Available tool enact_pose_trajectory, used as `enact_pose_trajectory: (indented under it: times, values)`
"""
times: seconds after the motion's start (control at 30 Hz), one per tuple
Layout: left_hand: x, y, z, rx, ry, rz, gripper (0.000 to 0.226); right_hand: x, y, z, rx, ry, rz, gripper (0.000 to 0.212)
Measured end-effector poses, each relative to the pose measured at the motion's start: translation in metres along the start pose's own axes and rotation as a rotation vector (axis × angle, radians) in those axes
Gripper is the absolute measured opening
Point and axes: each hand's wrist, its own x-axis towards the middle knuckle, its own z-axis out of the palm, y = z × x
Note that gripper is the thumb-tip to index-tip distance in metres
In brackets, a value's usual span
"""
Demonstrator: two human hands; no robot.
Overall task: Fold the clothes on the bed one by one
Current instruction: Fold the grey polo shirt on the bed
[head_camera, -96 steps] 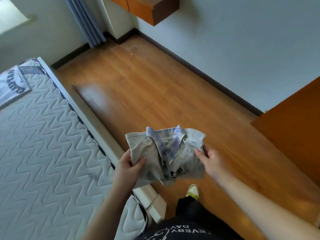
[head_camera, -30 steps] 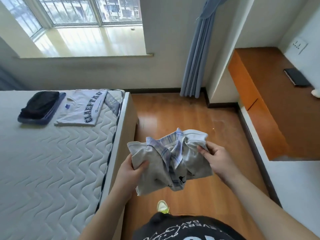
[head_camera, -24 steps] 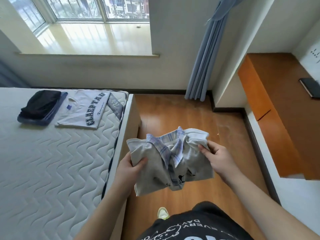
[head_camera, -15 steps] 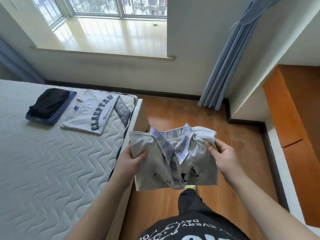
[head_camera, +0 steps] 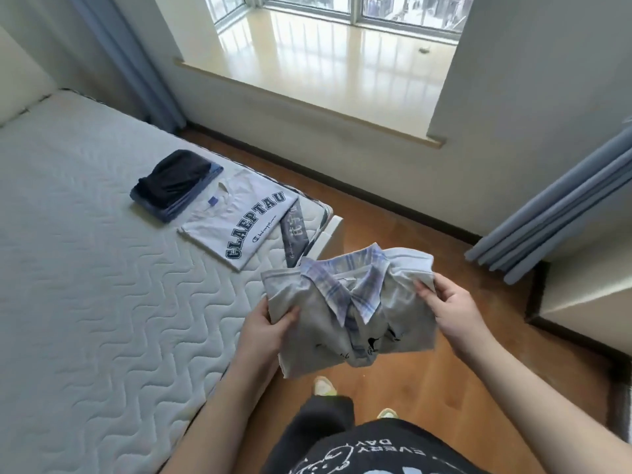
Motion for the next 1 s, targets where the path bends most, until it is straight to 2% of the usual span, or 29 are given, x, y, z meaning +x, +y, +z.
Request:
enact_pose_trajectory:
  times: [0.27, 0.5, 0.8, 1.0]
  values:
    - [0.084, -0.012, -0.057, -0.108, 0.185, -0.088, 0.026, 0.123, -0.029, 0.084, -0.165, -0.196, -0.003, 0.018]
    - [0.136, -0.011, -0.086, -0.149, 0.335, -0.158, 0.017, 0.198, -0.055, 0.141, -0.258, -0.254, -0.002, 0.018]
    - [0.206, -0.002, -0.082, -0.124, 0.504, -0.162, 0.015, 0.302, -0.078, 0.193, -0.319, -0.408, 0.057, 0.019]
    - [0.260, 0.003, -0.065, -0.053, 0.666, -0.223, 0.013, 0.405, -0.089, 0.207, -0.376, -0.586, 0.096, 0.018]
